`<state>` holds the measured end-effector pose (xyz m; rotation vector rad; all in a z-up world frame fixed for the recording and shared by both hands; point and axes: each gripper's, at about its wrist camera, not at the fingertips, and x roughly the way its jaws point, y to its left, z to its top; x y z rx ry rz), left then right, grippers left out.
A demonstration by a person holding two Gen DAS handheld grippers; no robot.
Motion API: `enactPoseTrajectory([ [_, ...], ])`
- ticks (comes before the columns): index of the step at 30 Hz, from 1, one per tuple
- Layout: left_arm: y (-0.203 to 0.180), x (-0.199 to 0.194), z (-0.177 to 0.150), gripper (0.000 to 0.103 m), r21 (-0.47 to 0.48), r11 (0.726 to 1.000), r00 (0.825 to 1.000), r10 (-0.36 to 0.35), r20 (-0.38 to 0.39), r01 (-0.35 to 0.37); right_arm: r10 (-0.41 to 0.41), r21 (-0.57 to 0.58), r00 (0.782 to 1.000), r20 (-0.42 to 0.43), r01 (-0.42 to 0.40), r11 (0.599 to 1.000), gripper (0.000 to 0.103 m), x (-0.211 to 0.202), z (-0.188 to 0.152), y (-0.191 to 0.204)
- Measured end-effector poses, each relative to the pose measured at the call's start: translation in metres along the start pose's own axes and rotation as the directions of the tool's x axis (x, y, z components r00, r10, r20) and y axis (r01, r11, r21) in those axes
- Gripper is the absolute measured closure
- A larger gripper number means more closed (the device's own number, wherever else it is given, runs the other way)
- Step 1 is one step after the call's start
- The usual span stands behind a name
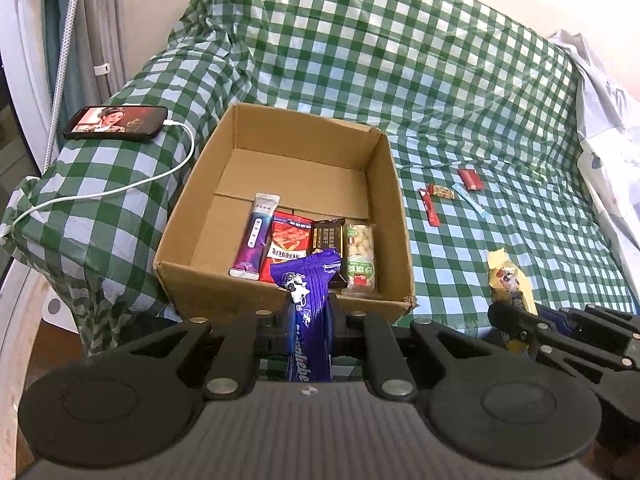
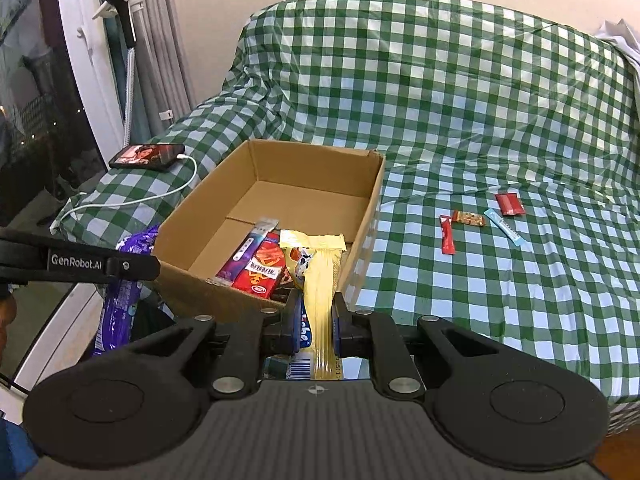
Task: Organize snacks
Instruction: 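Carry the purple bar and yellow bar in both tools over the box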
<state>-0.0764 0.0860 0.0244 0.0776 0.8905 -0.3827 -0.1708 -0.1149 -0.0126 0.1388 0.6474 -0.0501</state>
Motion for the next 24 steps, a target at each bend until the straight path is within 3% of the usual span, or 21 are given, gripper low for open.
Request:
enactPoseTrajectory([
  [24, 0.025, 0.022, 0.028, 0.088, -0.06, 0.998, 1.0, 0.028, -0.004, -0.029, 0.0, -0.017, 1.0, -0.031, -0.001, 1.0, 0.088, 0.028, 0.021, 0.0],
])
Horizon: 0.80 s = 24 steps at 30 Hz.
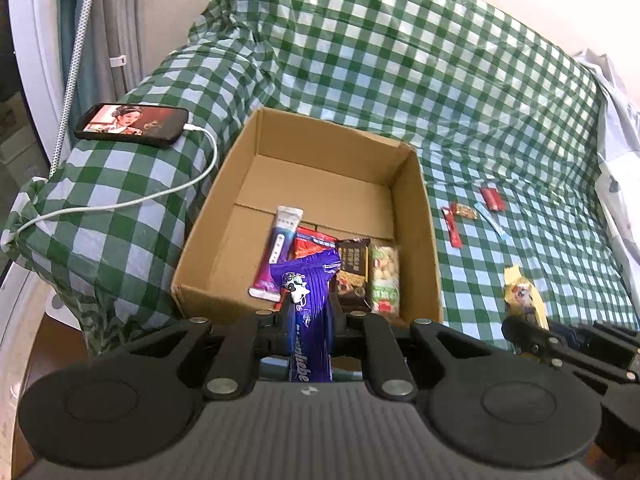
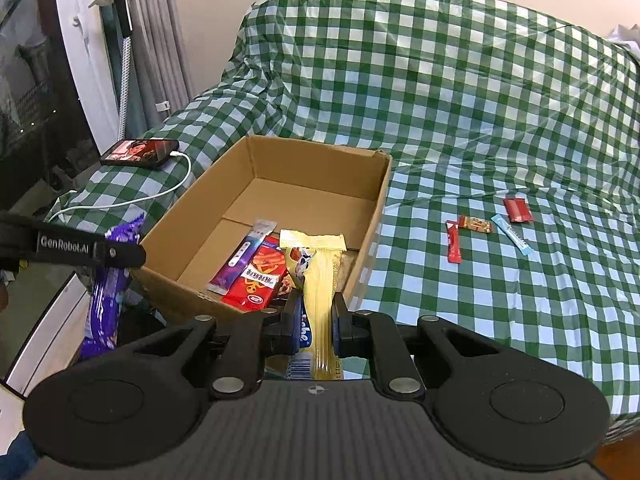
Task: Organize snacks
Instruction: 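Carry the purple bar and yellow bar in both tools over the box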
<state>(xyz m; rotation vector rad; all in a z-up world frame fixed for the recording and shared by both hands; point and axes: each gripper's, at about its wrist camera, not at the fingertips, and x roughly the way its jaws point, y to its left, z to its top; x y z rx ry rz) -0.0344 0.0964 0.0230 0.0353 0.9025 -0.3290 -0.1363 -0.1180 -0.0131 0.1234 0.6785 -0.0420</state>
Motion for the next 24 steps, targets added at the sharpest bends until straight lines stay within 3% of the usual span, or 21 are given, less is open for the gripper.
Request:
enactPoseTrajectory([
  [24, 0.009, 0.056, 0.071, 0.088, -0.017, 1.0, 1.0, 0.017, -0.008, -0.017, 0.057, -0.009, 0.997, -0.059, -0.057, 0.998, 0.088, 0.074, 0.041, 0.007],
])
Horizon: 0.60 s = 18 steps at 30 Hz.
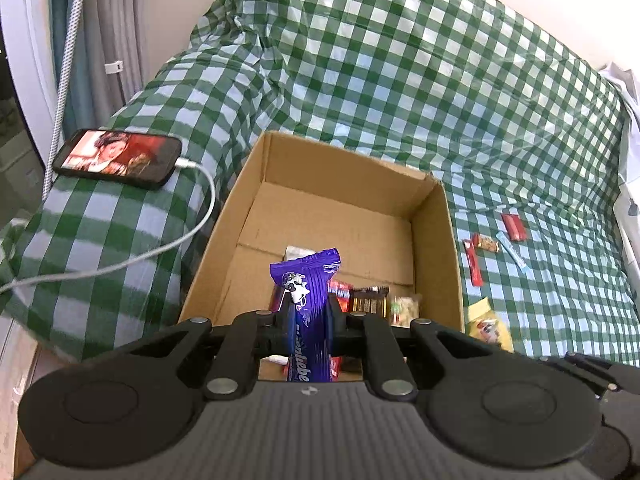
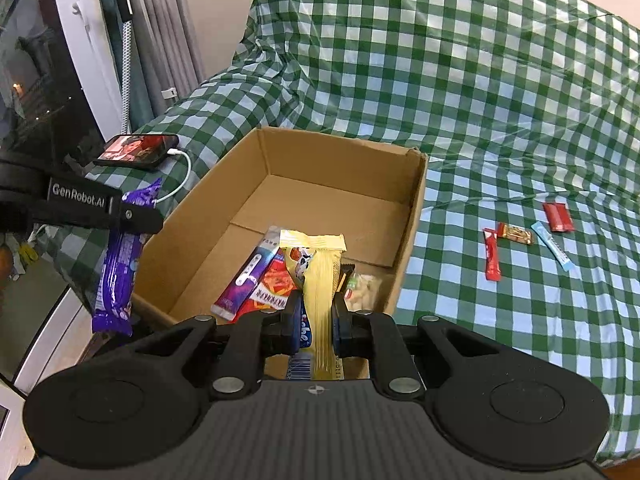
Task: Organize snacks
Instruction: 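Carry the purple bar and yellow bar in both tools over the box, then open both tools to drop the purple and yellow bars into the box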
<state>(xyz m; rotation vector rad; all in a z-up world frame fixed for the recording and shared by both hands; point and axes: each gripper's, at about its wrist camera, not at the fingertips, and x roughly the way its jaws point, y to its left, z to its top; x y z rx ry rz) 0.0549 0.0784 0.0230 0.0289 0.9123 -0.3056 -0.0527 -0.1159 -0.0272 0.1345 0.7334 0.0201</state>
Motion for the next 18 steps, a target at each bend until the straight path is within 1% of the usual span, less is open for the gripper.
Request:
enactPoseTrajectory([
  [5, -0.001, 0.02, 0.02, 0.088, 0.003, 1.0, 1.0, 0.0, 0.005, 0.0, 0.012, -0.001, 1.0, -0.005, -0.012, 1.0, 0.088, 0.022, 0.013, -0.002],
  [9, 0.0, 0.041, 0.031, 0.088, 0.014, 1.0, 1.0, 0.017, -0.009, -0.017, 0.02, -0.002, 1.0, -0.017, -0.02, 1.0, 0.088, 0.041, 0.021, -0.003],
  [18, 0.002, 0.089, 0.042, 0.088, 0.033, 0.998, 0.997, 0.047, -0.058, -0.045, 0.023, -0.002, 0.998, -0.057, -0.023, 1.0, 0.088, 0.086, 0.03, -0.009],
])
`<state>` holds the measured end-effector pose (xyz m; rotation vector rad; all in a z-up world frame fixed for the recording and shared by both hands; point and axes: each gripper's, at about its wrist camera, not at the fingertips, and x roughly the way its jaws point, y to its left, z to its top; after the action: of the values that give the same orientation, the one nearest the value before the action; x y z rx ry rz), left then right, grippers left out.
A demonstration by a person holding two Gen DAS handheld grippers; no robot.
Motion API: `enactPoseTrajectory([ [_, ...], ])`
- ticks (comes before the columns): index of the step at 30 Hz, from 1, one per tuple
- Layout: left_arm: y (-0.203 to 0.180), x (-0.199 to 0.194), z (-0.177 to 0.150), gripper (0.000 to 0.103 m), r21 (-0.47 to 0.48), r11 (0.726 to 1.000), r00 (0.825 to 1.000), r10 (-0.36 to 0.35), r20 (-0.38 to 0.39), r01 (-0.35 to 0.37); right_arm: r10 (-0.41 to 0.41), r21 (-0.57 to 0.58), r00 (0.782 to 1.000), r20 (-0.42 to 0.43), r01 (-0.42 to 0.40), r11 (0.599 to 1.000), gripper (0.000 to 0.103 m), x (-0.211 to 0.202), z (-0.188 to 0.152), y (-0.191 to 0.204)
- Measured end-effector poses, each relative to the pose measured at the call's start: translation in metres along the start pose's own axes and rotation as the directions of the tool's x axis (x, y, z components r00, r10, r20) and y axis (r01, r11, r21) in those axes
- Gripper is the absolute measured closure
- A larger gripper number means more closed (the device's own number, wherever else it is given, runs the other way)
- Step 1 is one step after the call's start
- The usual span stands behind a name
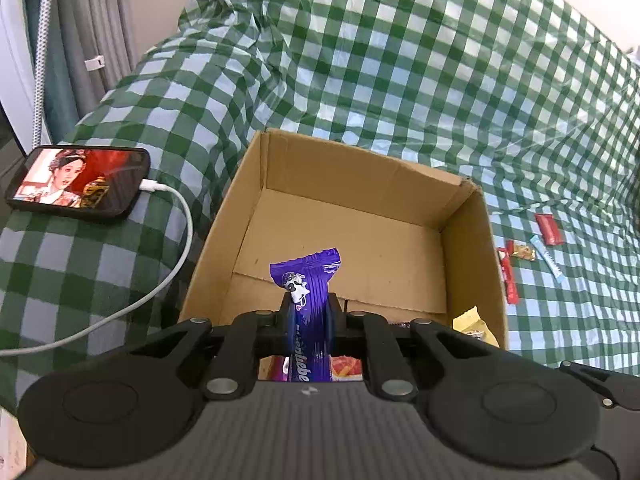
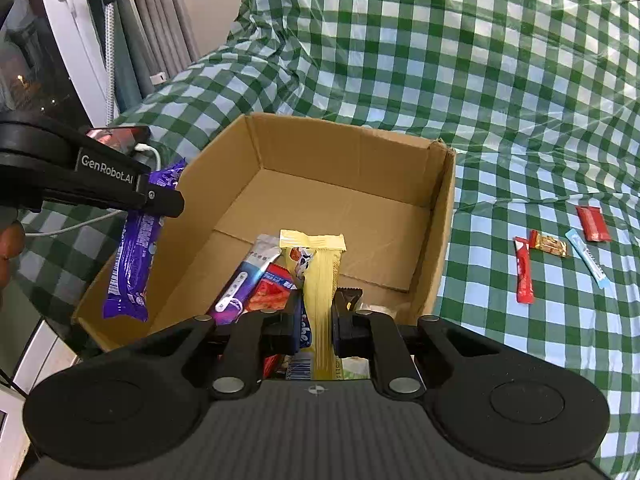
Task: Organize snacks
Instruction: 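Open both tools to drop the purple and yellow bars into the box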
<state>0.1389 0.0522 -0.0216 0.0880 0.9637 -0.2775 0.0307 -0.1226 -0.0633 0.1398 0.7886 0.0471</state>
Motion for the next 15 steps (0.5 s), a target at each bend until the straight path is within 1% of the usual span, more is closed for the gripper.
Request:
enactPoseTrajectory([
  [11, -0.003, 0.047, 0.005, 0.087, 0.018, 0.999, 0.996, 0.044, -0.072, -0.043, 0.002, -0.005, 0.998, -0.056, -0.003, 1.0, 0.088, 0.039, -0.001, -0.009],
  [12, -0.004, 0.05, 0.006, 0.081, 0.024, 0.999, 0.996, 0.045, -0.083, -0.043, 0.007, -0.013, 0.998, -0.061, -0.008, 1.0, 0.087, 0.042, 0.0, -0.008],
  [13, -0.004, 0.051, 0.006, 0.073, 0.026, 0.999, 0.995, 0.047, -0.093, -0.045, 0.014, -0.023, 0.998, -0.067, -0.016, 1.0, 0.086, 0.045, 0.001, -0.007],
  [14, -0.003, 0.049, 0.007, 0.043, 0.028, 0.998, 0.994, 0.061, -0.092, -0.059, 0.017, -0.03, 0.998, -0.068, -0.019, 0.999, 0.086, 0.046, 0.002, -0.007],
  [15, -0.002, 0.044, 0.008, 0.01, 0.033, 0.996, 0.994, 0.087, -0.073, -0.085, 0.015, -0.036, 0.997, -0.069, -0.018, 0.999, 0.074, 0.046, 0.005, -0.006],
])
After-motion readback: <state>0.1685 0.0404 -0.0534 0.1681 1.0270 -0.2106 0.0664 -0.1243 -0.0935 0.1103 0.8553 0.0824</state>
